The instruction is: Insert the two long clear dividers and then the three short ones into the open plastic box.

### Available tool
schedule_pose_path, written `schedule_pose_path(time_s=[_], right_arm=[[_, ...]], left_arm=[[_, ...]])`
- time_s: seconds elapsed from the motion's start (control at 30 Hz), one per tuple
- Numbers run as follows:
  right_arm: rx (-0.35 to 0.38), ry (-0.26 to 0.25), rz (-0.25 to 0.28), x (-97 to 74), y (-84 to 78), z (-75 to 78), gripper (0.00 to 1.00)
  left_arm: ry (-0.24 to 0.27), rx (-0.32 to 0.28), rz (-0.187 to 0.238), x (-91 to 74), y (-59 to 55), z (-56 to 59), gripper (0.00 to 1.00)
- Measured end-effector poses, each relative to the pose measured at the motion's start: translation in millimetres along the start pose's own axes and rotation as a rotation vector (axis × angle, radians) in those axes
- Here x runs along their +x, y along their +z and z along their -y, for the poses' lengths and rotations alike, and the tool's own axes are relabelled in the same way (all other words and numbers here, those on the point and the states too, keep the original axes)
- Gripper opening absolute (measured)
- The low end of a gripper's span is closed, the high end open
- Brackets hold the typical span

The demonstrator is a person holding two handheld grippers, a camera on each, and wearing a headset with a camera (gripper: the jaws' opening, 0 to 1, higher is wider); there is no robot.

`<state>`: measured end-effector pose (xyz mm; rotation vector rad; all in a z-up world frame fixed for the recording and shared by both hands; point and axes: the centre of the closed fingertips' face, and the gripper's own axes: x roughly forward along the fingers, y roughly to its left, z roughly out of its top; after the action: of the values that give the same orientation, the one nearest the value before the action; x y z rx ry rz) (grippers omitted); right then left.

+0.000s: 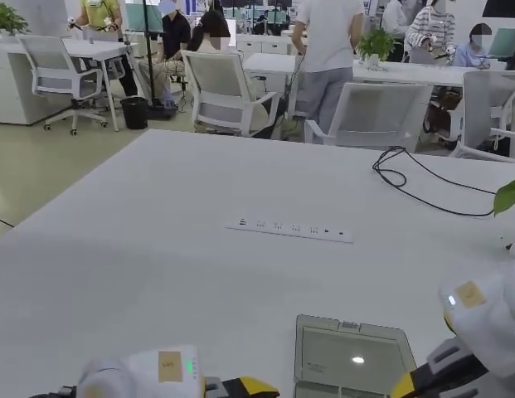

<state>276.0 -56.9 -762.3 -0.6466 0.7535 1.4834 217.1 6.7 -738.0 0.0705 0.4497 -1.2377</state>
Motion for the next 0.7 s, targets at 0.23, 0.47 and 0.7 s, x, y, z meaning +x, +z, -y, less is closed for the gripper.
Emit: schedule_pose_path(time_s=[0.23, 0.47, 0.7], right_arm=[[-0.014, 0.0, 0.004, 3.1, 1.2, -0.2, 0.03], [-0.039, 0.002, -0.002, 7.3, 2.8, -1.6, 0.03], [-0.045, 0.002, -0.003, 10.4, 3.2, -1.5, 0.03]], left_arm=[[-0.007, -0.003, 0.0, 1.7, 0.1, 1.6, 0.92], [-0.01, -0.006, 0.001, 2.5, 0.0, 2.1, 0.92], [-0.01, -0.008, 0.003, 2.1, -0.2, 1.8, 0.92]])
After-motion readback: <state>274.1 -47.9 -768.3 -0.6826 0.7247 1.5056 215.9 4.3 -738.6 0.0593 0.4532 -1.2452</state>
